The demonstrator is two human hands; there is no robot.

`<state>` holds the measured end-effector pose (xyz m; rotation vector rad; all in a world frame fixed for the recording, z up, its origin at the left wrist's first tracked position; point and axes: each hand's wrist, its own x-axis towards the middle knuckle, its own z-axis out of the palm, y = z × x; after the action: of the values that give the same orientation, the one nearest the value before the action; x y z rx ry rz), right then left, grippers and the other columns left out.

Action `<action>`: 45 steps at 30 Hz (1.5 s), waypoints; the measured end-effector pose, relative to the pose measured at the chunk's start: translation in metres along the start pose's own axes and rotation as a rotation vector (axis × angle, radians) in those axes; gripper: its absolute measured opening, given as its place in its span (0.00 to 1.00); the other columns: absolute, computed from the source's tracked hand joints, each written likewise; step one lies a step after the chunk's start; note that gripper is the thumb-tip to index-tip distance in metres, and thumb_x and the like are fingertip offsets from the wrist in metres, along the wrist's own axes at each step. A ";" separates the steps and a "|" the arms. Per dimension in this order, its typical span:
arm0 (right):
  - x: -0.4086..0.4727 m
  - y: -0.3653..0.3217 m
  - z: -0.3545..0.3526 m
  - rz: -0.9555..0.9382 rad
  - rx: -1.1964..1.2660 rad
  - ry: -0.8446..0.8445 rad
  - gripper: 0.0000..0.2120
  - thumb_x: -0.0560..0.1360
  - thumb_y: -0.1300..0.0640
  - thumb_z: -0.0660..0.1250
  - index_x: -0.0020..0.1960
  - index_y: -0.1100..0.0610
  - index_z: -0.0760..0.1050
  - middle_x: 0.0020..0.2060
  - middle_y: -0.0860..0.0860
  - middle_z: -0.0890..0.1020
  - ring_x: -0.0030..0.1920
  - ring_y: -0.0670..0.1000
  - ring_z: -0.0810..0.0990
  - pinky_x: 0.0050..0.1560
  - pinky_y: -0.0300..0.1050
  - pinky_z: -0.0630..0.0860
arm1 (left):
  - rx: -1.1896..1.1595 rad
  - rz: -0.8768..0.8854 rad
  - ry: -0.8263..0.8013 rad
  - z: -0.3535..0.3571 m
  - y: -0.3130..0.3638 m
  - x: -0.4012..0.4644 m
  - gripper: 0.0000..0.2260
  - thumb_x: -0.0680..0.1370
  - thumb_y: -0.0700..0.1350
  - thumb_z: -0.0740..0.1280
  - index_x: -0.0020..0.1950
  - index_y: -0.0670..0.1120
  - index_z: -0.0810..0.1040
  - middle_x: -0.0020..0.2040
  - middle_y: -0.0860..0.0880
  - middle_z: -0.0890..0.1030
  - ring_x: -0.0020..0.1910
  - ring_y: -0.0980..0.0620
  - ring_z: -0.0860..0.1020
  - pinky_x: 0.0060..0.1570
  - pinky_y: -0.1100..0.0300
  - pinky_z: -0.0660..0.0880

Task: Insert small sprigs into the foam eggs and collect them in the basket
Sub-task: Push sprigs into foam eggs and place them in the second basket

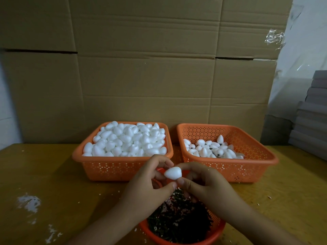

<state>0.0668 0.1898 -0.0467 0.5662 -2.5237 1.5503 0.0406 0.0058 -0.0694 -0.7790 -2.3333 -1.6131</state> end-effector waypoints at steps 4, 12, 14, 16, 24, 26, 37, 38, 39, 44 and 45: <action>-0.001 0.001 0.002 -0.044 0.004 0.064 0.11 0.76 0.59 0.70 0.56 0.48 0.77 0.29 0.51 0.80 0.28 0.44 0.76 0.33 0.36 0.71 | -0.095 -0.017 -0.003 0.001 0.001 0.000 0.11 0.71 0.59 0.67 0.53 0.62 0.76 0.52 0.59 0.81 0.48 0.57 0.82 0.48 0.58 0.78; -0.003 0.001 0.004 -0.140 -0.098 0.083 0.15 0.74 0.57 0.72 0.56 0.42 0.76 0.31 0.52 0.80 0.31 0.44 0.77 0.35 0.38 0.72 | -0.171 -0.023 -0.002 0.002 0.001 0.003 0.11 0.74 0.55 0.64 0.53 0.54 0.78 0.43 0.50 0.85 0.37 0.54 0.82 0.41 0.63 0.76; -0.003 0.001 0.004 -0.135 -0.091 0.095 0.15 0.73 0.57 0.73 0.56 0.43 0.75 0.31 0.53 0.79 0.30 0.44 0.76 0.34 0.39 0.72 | -0.190 -0.026 0.007 0.001 0.001 0.003 0.08 0.75 0.54 0.66 0.52 0.56 0.79 0.45 0.52 0.85 0.38 0.54 0.82 0.41 0.63 0.76; -0.003 0.001 0.004 -0.110 -0.052 0.106 0.14 0.72 0.58 0.74 0.53 0.47 0.74 0.30 0.52 0.78 0.29 0.44 0.74 0.33 0.38 0.71 | -0.208 -0.029 0.015 0.000 0.002 0.003 0.04 0.76 0.54 0.68 0.50 0.59 0.79 0.47 0.54 0.85 0.40 0.54 0.83 0.40 0.65 0.76; -0.001 0.002 0.003 -0.068 0.099 0.188 0.12 0.66 0.48 0.73 0.38 0.55 0.74 0.28 0.46 0.74 0.28 0.41 0.71 0.30 0.36 0.68 | -0.205 -0.053 0.015 -0.003 0.001 0.002 0.10 0.77 0.39 0.70 0.52 0.53 0.78 0.50 0.53 0.83 0.43 0.51 0.83 0.46 0.61 0.79; 0.001 0.003 0.001 -0.068 0.111 0.206 0.11 0.66 0.48 0.73 0.37 0.55 0.75 0.27 0.45 0.73 0.27 0.41 0.70 0.30 0.34 0.67 | -0.199 -0.055 0.015 -0.003 0.001 0.003 0.09 0.77 0.39 0.70 0.53 0.51 0.78 0.50 0.53 0.83 0.42 0.52 0.83 0.46 0.61 0.79; 0.002 0.002 0.000 -0.032 0.148 0.244 0.12 0.67 0.46 0.69 0.40 0.55 0.82 0.25 0.51 0.79 0.26 0.41 0.74 0.30 0.34 0.70 | -0.194 -0.058 0.013 -0.002 0.000 0.003 0.09 0.77 0.39 0.70 0.52 0.52 0.79 0.50 0.54 0.83 0.42 0.52 0.83 0.46 0.61 0.79; 0.002 0.002 0.000 -0.031 0.144 0.241 0.12 0.68 0.46 0.68 0.41 0.54 0.83 0.27 0.52 0.81 0.28 0.43 0.75 0.31 0.36 0.71 | -0.197 -0.059 0.012 -0.002 0.000 0.003 0.09 0.77 0.39 0.70 0.52 0.52 0.79 0.50 0.54 0.83 0.42 0.52 0.83 0.46 0.61 0.79; 0.002 0.002 0.000 -0.031 0.144 0.241 0.12 0.69 0.46 0.67 0.42 0.53 0.84 0.29 0.53 0.82 0.29 0.45 0.76 0.32 0.38 0.72 | -0.199 -0.061 0.013 -0.002 -0.001 0.003 0.09 0.77 0.39 0.70 0.52 0.52 0.79 0.50 0.54 0.83 0.42 0.52 0.83 0.46 0.60 0.79; 0.002 0.004 0.001 -0.031 0.191 0.249 0.12 0.70 0.46 0.66 0.44 0.50 0.86 0.33 0.56 0.83 0.33 0.48 0.78 0.33 0.40 0.73 | -0.189 -0.054 0.012 -0.002 -0.001 0.003 0.08 0.77 0.40 0.70 0.52 0.52 0.79 0.50 0.53 0.84 0.41 0.53 0.83 0.48 0.57 0.79; 0.002 0.004 0.001 -0.031 0.192 0.253 0.12 0.70 0.46 0.66 0.45 0.50 0.86 0.33 0.55 0.83 0.32 0.46 0.78 0.33 0.38 0.73 | -0.185 -0.049 0.007 -0.002 -0.001 0.003 0.08 0.77 0.41 0.70 0.52 0.52 0.79 0.50 0.53 0.84 0.40 0.53 0.83 0.47 0.59 0.79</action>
<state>0.0639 0.1899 -0.0498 0.3988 -2.1884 1.7424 0.0378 0.0049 -0.0680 -0.7566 -2.2379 -1.8700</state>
